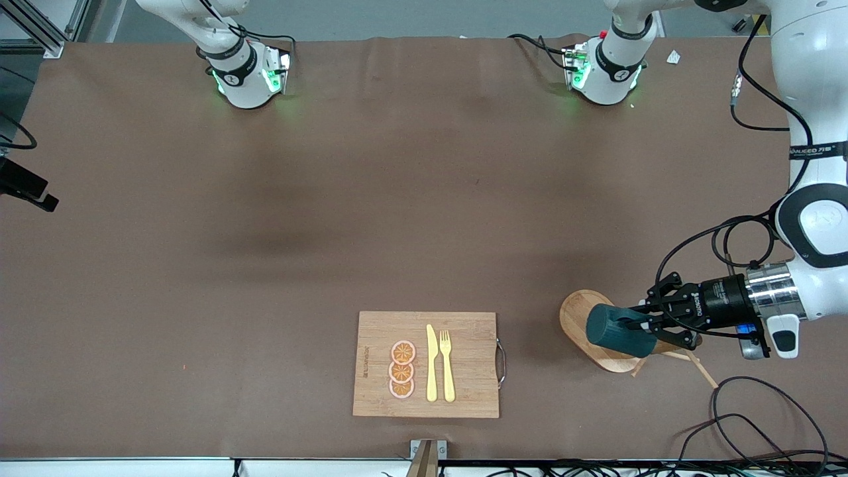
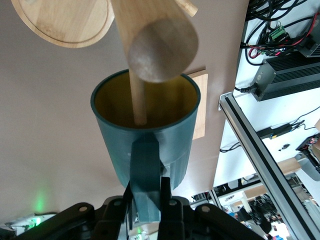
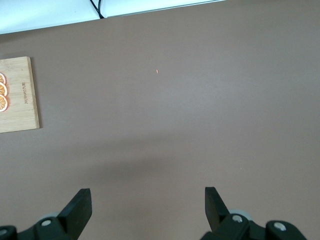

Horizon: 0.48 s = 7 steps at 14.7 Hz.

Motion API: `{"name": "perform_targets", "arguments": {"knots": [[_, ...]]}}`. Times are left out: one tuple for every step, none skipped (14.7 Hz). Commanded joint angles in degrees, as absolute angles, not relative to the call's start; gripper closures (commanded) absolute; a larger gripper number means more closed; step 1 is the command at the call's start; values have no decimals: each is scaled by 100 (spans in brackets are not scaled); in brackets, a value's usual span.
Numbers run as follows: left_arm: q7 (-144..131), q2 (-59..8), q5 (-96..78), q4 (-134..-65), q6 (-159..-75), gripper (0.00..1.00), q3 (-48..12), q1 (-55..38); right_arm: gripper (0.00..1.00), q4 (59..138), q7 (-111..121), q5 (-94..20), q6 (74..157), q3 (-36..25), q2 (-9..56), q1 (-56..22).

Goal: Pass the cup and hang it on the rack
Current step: 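Hang the mug handle onto a rack peg with the left gripper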

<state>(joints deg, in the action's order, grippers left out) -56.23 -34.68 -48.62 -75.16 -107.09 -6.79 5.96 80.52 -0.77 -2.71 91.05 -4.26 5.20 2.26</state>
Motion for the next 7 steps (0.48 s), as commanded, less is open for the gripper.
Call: {"name": "perform_targets", "arguments": {"knots": [[-5528,-3489,-5159,-7488,-10635,99,-668,738,0,7989,-26,-211,9079,-352,545,316],[-5537,-3507,-5159,-7488,-10635,99,-668,764,0,7989,-26,-211,9079,-352,545,316],[-5537,-3516,-5159,-7488,-10635,99,-668,782,0,7989,-26,-211,9079,-352,545,316],[-5528,-3533,-5159,-7488,-10635,98,-668,791,0,7989,-26,-211,9079,-352,545,316],[-5537,-3551,-5159,-7488,-10652,98,-659,800,0,7989,-26,-211,9079,-352,545,316],[-5546,-3568,-5150,-7488,-10652,98,-659,800,0,7989,-26,-211,9079,-352,545,316],[-5546,-3586,-5159,-7488,-10652,98,-668,800,0,7989,-26,-202,9079,-352,545,316]]}}
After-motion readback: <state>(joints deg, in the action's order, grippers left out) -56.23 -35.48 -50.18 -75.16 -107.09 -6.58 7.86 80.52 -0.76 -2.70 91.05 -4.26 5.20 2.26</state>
